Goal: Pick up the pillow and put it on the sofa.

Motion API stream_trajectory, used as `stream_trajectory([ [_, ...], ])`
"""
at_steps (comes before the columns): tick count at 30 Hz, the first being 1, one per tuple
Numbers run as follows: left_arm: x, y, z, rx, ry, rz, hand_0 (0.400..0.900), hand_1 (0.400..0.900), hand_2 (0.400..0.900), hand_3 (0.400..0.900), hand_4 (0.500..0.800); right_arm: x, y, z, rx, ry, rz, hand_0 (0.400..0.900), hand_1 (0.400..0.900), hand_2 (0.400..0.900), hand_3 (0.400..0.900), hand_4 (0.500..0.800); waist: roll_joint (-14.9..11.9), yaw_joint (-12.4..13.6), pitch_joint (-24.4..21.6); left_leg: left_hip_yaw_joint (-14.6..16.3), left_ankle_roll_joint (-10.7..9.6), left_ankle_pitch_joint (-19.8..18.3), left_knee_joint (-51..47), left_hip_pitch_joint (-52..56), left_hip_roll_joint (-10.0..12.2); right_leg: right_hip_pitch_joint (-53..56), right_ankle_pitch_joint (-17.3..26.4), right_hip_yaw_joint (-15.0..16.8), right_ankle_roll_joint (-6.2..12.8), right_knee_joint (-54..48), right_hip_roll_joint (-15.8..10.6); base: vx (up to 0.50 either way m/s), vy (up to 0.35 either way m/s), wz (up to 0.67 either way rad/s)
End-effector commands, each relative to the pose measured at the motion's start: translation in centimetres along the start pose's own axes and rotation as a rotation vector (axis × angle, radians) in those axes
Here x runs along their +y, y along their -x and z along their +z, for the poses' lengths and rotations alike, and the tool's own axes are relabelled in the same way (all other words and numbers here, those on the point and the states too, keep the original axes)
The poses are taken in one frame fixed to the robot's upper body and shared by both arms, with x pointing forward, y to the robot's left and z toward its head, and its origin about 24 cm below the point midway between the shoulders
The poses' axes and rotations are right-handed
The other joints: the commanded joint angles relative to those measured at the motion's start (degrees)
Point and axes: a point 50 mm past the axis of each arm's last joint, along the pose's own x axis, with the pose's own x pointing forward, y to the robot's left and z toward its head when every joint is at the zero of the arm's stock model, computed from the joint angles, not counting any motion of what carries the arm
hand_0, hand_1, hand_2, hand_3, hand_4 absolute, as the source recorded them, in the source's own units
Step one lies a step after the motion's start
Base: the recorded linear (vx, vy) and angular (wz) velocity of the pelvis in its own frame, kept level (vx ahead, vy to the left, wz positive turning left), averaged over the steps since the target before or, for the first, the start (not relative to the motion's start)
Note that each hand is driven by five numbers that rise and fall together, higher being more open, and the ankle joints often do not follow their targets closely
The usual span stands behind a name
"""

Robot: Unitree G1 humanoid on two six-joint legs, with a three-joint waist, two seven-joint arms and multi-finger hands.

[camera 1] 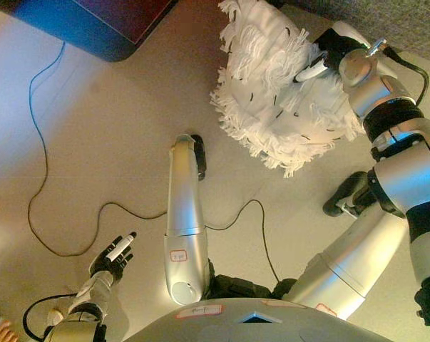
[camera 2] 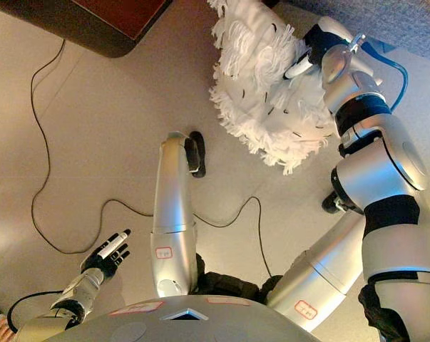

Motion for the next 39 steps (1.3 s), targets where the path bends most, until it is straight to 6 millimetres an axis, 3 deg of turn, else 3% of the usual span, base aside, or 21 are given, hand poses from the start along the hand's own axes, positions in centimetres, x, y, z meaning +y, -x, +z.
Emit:
stream_trajectory([
  [1, 4.8, 1.4, 1.9, -0.058, -0.062, 0.138, 0.9, 0.9, 0.9, 0.9, 0.8, -1.7, 0.3, 1.8, -0.121, -0.056, -0.06, 0.4, 0.4, 0.4, 0.4, 0.5, 0.57, 2.37, 5.7, -0.03, 2.89, -1.78, -6.5, 10.87, 3.86, 5.42, -0.34, 2.44, -0.99, -6.46, -2.04, 0.02, -0.044, -0.05],
  [6, 4.6, 1.4, 1.9, -0.059, -0.085, 0.14, 0.9, 0.9, 0.9, 0.9, 0.8, -1.6, 0.5, 2.2, -0.167, -0.065, -0.076, 0.4, 0.4, 0.4, 0.4, 0.5, -0.4, 2.42, 5.7, 2.83, 2.71, 0.78, -15.37, 20.61, 5.0, 15.46, 2.68, -1.98, 0.03, -15.0, -2.58, 0.02, -0.051, -0.05],
  [11, 3.7, 0.9, 3.2, -0.08, -0.117, 0.14, 0.9, 0.9, 0.9, 0.9, 0.8, -0.3, 0.6, 2.6, -0.216, -0.072, -0.059, 0.4, 0.4, 0.4, 0.4, 0.5, -1.63, 2.07, 5.68, 5.65, 3.17, 3.73, -26.58, 33.07, 6.31, 28.03, 6.03, -5.63, 0.97, -24.64, -1.97, 0.05, -0.058, -0.07],
  [19, 1.9, 0.4, 4.8, -0.075, -0.225, 0.126, 0.9, 0.9, 0.9, 0.9, 0.8, 2.0, 1.0, 0.3, -0.203, -0.107, 0.039, 0.4, 0.4, 0.4, 0.4, 0.5, -4.83, 1.99, 1.26, 7.92, 3.33, 11.5, -43.14, 51.0, 7.76, 47.72, 12.01, -11.23, 0.97, -41.32, -1.56, 0.14, -0.061, -0.02],
  [23, 1.4, 0.2, 5.1, -0.054, -0.265, 0.133, 0.9, 0.9, 0.9, 0.9, 0.8, 3.4, 1.2, -0.7, -0.192, -0.125, 0.089, 0.4, 0.4, 0.4, 0.4, 0.5, -6.28, 1.78, -0.98, 9.72, 3.33, 13.25, -47.83, 58.3, 8.16, 55.99, 13.24, -14.84, 1.17, -46.42, -1.46, 0.16, -0.033, -0.02],
  [31, -1.5, -0.6, 4.2, 0.033, -0.369, 0.186, 0.9, 0.9, 0.9, 0.9, 0.8, 6.2, 2.0, -1.7, -0.212, -0.192, 0.25, 0.4, 0.4, 0.4, 0.4, 0.5, -10.18, 1.33, -6.69, 14.17, 2.39, 14.67, -56.9, 70.75, 9.87, 71.86, 15.58, -21.15, 1.73, -58.76, 1.41, 0.21, -0.11, 0.0],
  [34, -2.1, -0.8, 3.9, 0.054, -0.418, 0.203, 0.9, 0.9, 0.9, 0.9, 0.8, 7.6, 2.9, -1.4, -0.266, -0.187, 0.297, 0.4, 0.4, 0.4, 0.4, 0.5, -11.72, -0.26, -8.85, 16.63, 2.58, 15.55, -60.87, 74.52, 9.35, 76.39, 16.74, -22.51, 1.85, -64.06, 3.52, 0.14, -0.135, -0.09],
  [39, -3.2, -1.2, 5.1, 0.033, -0.501, 0.201, 0.9, 0.9, 0.9, 0.9, 0.8, 7.5, 4.4, -0.9, -0.375, -0.148, 0.331, 0.4, 0.4, 0.4, 0.4, 0.5, -13.19, -3.56, -11.95, 19.98, 2.87, 18.35, -68.78, 80.01, 8.7, 80.15, 15.3, -22.68, 1.66, -66.69, 8.01, 0.06, -0.158, -0.07],
])
